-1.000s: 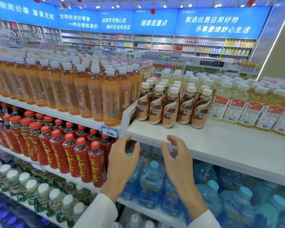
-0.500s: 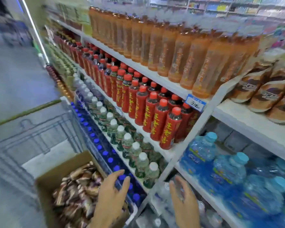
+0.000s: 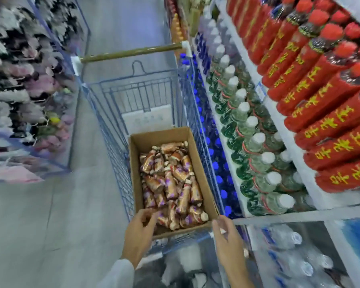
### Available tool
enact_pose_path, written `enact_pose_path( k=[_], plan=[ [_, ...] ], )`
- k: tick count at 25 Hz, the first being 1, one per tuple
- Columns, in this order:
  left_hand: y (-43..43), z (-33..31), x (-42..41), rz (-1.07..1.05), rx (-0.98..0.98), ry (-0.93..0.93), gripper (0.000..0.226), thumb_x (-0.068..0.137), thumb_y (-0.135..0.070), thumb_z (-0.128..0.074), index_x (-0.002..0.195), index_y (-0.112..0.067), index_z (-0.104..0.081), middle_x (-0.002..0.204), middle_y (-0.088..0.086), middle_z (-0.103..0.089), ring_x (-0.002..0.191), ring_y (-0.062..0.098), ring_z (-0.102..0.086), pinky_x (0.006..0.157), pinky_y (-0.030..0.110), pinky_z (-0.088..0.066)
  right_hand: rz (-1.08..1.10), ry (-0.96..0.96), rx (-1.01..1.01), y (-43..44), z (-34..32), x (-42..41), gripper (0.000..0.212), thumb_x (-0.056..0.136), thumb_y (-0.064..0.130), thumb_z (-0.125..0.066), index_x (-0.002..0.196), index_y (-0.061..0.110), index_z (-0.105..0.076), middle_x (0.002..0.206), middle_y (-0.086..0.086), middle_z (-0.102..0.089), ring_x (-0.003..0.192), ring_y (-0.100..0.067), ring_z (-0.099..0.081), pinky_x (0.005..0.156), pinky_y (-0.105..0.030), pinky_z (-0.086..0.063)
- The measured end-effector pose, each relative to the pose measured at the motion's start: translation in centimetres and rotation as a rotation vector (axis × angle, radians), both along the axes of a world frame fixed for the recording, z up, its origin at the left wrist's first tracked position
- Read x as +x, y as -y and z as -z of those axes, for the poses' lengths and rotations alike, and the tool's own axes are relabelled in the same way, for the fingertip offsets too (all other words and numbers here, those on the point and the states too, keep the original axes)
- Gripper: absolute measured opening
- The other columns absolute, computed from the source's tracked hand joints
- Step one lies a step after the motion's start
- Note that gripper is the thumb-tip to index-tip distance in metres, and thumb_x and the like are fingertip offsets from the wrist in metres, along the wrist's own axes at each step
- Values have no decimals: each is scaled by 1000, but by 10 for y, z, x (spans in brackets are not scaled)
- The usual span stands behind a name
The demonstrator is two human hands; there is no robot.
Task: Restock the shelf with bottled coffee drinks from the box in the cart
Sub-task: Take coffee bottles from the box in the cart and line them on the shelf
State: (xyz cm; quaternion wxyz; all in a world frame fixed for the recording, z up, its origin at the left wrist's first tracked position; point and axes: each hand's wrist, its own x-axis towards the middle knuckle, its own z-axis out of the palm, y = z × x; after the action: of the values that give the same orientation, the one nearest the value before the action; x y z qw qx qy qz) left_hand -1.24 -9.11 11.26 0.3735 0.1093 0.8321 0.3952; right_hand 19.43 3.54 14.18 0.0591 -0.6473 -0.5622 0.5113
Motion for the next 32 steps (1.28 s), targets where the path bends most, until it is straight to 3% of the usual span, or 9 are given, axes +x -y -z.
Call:
enact_pose_path(
  k=[4,7,9,14,17,21,25,30,32],
  plan=[
    [-34,47,-30,-125,-72,109,18,98,-36,-65,109,-21,-67,104,-2,-71,101,20,-65,89,31,-51,-58,76,-56,-2,17,-28,37,100,48,-55,133,31,-56,126,12,-59,121,-14,-54,101,-36,-44],
    [-81,94,-56,-211,-144,202,29,99,-40,-61,111,-13,-65,105,2,-68,106,27,-61,86,20,-45,-50,106,-85,-4,31,-44,35,98,49,-57,131,35,-56,129,15,-59,124,-12,-53,108,-40,-44],
    [-112,124,-73,-206,-202,229,42,98,-44,-59,124,-11,-63,120,9,-66,116,32,-59,92,27,-42,-19,107,-108,-8,39,-53,34,97,50,-59,128,36,-58,132,13,-60,125,-13,-54,109,-42,-44],
    [-178,190,-115,-102,-197,115,35,99,-34,-58,122,-7,-62,124,15,-66,120,36,-60,96,34,-43,60,87,-138,-13,55,-71,32,96,38,-65,127,33,-61,132,13,-62,127,-13,-54,103,-31,-43],
    [-214,229,-139,-71,-280,62,55,98,-41,-60,137,-2,-54,137,20,-60,127,40,-56,105,41,-43,75,87,-173,-13,63,-77,34,95,23,-68,128,27,-62,133,9,-62,127,-16,-55,108,-36,-42],
    [-247,269,-144,-43,-432,6,83,96,-45,-64,148,9,-29,147,28,-47,135,43,-47,112,47,-39,91,121,-151,-9,76,-84,30,91,28,-71,120,34,-64,126,16,-65,121,-11,-58,107,-33,-43],
    [-251,274,-141,-111,-429,-50,72,98,-40,-64,142,6,-31,142,29,-51,129,44,-51,106,49,-44,23,134,-208,-11,85,-91,28,90,42,-69,116,43,-59,123,30,-59,119,1,-54,107,-28,-41],
    [-200,212,-142,-191,-164,196,55,92,-61,-60,116,-11,-63,104,2,-71,107,29,-67,82,34,-49,-30,103,-217,-41,85,-117,21,91,55,-63,111,52,-58,120,31,-59,115,7,-53,94,-20,-43],
    [-164,177,-132,-238,-72,303,54,88,-61,-65,117,-15,-67,98,-1,-76,99,23,-72,84,38,-57,-81,84,-209,-66,97,-140,25,93,58,-58,117,51,-56,121,28,-60,112,7,-54,82,-12,-41]
  ],
)
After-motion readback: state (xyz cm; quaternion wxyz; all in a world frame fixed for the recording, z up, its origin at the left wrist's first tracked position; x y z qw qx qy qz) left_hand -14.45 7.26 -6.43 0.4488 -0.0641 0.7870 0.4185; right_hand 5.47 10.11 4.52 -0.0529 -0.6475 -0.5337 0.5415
